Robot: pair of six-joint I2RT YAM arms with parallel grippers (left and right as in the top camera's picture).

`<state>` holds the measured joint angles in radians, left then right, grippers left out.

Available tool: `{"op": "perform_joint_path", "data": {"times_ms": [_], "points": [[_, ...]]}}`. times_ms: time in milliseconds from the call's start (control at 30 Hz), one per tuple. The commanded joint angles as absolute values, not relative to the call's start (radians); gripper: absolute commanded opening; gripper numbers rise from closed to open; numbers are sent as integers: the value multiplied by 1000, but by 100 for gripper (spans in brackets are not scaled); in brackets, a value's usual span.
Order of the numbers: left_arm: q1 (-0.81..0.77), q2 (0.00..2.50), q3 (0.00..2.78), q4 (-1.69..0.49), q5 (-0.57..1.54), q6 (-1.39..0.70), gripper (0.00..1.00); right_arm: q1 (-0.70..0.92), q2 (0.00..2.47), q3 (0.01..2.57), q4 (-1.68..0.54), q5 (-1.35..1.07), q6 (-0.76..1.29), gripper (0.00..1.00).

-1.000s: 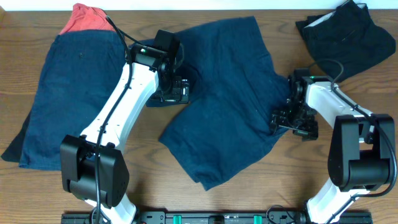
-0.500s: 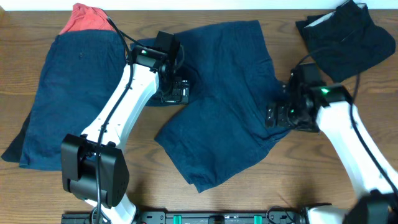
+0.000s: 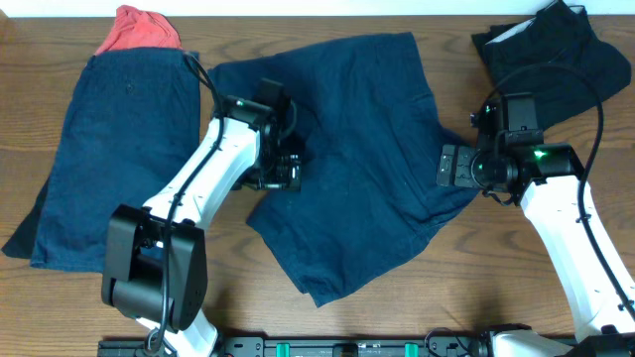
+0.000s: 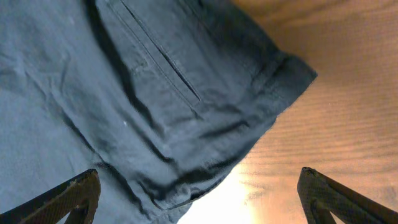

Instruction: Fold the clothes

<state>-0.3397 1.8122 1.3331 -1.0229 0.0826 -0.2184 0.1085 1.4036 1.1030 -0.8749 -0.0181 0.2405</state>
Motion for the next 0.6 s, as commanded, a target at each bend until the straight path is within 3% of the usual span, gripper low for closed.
{"op": "perform_joint_path", "data": {"times_ms": [0,100,200,367,567], "points": [[-374,1814,1292,-1016,220,21,95,104,1404,1105,-855,-9,220,99],[-418,1814,1262,-1011,223,88,92,104,1404,1105,-840,-9,220,99],[-445,1814,1236,-1002,217,105,80,104,1404,1105,-836,-9,220,99],[-448,1816,1164,-938,213,108,31,104,1405,1105,-825,-17,220,99],[-442,1818,1106,-860,147,100,20,104,1405,1105,-819,-18,220,99]]}}
